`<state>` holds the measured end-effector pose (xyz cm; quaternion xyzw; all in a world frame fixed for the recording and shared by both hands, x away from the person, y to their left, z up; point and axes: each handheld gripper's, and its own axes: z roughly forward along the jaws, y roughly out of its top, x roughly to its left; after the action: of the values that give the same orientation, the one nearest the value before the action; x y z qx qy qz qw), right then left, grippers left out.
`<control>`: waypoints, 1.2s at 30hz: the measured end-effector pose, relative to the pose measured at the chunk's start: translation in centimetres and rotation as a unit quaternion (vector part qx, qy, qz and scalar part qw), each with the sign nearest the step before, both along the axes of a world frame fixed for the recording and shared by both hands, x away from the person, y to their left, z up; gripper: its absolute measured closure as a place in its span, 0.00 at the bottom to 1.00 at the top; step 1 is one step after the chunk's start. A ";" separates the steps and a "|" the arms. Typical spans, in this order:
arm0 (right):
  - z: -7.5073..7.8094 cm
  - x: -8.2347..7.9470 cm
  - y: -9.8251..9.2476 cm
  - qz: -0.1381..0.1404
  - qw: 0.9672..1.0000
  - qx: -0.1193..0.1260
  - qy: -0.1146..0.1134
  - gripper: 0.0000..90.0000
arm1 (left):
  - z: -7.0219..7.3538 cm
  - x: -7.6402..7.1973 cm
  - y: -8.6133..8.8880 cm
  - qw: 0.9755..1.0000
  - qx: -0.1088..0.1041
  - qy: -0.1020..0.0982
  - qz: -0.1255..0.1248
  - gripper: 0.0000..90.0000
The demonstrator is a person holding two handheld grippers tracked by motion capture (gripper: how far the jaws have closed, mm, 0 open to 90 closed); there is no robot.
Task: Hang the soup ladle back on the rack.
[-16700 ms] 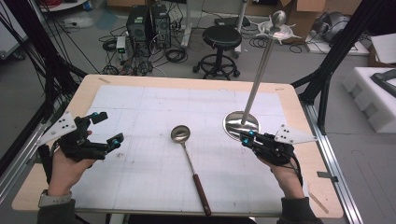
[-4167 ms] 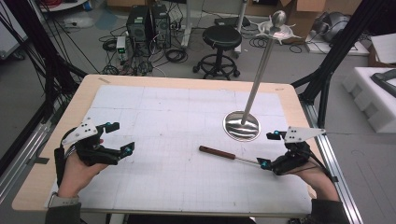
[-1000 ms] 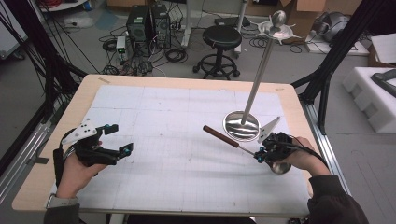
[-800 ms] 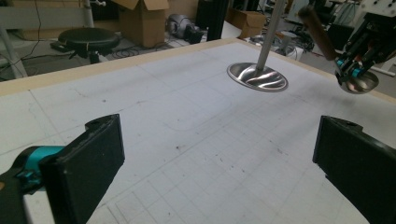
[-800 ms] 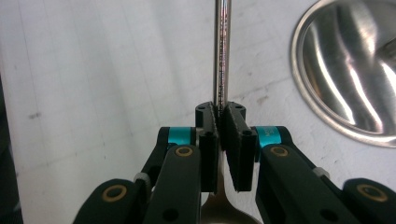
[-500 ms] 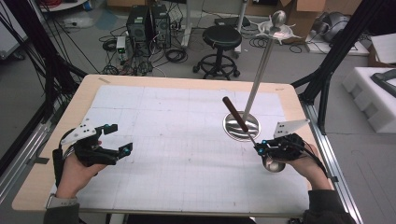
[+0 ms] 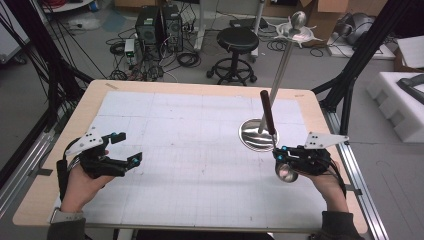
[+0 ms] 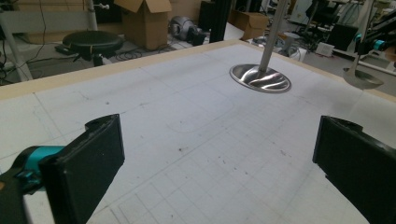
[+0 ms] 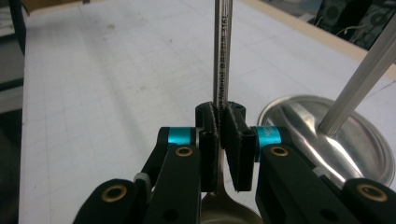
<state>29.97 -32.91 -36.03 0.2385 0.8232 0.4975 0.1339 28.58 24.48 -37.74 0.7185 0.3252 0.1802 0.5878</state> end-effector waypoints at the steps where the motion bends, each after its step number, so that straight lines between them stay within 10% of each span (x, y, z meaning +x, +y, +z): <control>1: 0.0 0.0 0.0 -0.001 1.000 0.005 -0.002 0.94 | 0.0 0.0 0.0 1.000 -0.001 0.000 -0.001 0.03; 36: 1.0 -0.9 -3.8 -0.091 0.989 0.116 -0.031 0.94 | 0.1 -0.1 -0.6 1.000 0.006 -0.003 -0.013 0.03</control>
<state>29.04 -36.71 -35.07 0.3105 0.7301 0.5829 0.1753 28.46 23.89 -37.67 0.7255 0.3130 0.1767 0.5869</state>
